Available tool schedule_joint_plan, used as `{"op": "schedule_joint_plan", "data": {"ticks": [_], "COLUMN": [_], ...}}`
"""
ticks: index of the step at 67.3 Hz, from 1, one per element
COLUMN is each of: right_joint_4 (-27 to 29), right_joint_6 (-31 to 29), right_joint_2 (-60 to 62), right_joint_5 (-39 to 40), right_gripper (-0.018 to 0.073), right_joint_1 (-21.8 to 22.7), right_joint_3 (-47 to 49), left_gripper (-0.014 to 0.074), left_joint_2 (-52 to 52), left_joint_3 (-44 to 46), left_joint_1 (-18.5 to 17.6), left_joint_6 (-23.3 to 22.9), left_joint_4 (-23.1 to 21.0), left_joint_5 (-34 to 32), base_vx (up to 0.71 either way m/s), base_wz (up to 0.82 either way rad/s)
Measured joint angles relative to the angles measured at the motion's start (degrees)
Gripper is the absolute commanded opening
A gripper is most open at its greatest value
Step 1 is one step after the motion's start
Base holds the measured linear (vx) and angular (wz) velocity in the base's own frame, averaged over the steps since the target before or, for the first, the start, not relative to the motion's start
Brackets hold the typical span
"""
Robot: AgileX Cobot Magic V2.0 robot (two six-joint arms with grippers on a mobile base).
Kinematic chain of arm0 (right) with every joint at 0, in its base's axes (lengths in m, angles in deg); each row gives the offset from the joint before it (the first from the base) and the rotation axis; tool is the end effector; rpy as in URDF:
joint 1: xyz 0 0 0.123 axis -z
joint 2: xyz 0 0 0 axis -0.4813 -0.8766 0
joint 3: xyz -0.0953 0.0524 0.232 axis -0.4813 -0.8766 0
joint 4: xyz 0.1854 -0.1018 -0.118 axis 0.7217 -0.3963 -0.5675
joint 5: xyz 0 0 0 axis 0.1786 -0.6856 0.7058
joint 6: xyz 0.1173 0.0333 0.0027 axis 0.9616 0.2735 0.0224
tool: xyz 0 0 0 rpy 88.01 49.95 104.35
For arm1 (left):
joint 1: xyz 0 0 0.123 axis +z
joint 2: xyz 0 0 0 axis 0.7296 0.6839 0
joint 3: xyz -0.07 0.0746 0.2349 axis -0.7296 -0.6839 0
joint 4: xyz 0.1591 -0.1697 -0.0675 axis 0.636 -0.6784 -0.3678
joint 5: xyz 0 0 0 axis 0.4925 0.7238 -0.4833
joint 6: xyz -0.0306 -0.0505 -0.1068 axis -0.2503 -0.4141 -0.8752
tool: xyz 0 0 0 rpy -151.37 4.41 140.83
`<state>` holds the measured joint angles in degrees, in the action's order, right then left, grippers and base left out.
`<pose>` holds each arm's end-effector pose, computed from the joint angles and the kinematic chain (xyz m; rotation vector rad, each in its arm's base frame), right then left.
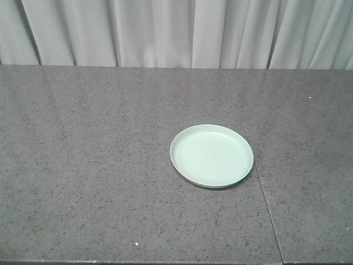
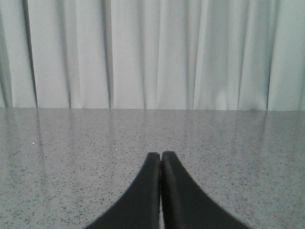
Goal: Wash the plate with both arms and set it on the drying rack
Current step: 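Move the right gripper toward the rim of the pale green plate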
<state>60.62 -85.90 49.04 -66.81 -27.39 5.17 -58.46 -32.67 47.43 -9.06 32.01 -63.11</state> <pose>0.0937 -0.0015 0.3122 0.0204 1.4332 -0.0068 0.1069 0.0011 0.2068 -0.0330 1.5067 -0.0187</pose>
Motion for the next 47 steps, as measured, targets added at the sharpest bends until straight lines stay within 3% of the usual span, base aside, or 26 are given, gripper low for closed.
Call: {"op": "schedule_joint_plan", "data": {"ticks": [31, 39, 47], "right_joint_4": [0.7, 2.5, 6.3], "right_joint_6": [-1.5, -5.0, -8.9], "right_joint_2": [-26.1, -31.9, -36.7], "right_joint_5": [-33.8, -36.8, -36.7], "right_gripper": [0.0029, 0.0118, 0.0299], "right_joint_1": [0.0, 0.0, 0.0], "right_joint_3": [19.4, 21.1, 21.4], "left_gripper": [-0.0006, -0.0006, -0.0006], "left_joint_2": [0.0, 0.0, 0.0], "left_joint_3": [0.0, 0.0, 0.0], "left_joint_1": [0.0, 0.0, 0.0], "left_joint_6": [0.0, 0.0, 0.0], "left_joint_4": [0.0, 0.0, 0.0], "left_joint_5": [0.0, 0.0, 0.0], "base_vx": [0.0, 0.0, 0.0], "base_wz": [0.0, 0.0, 0.0]}}
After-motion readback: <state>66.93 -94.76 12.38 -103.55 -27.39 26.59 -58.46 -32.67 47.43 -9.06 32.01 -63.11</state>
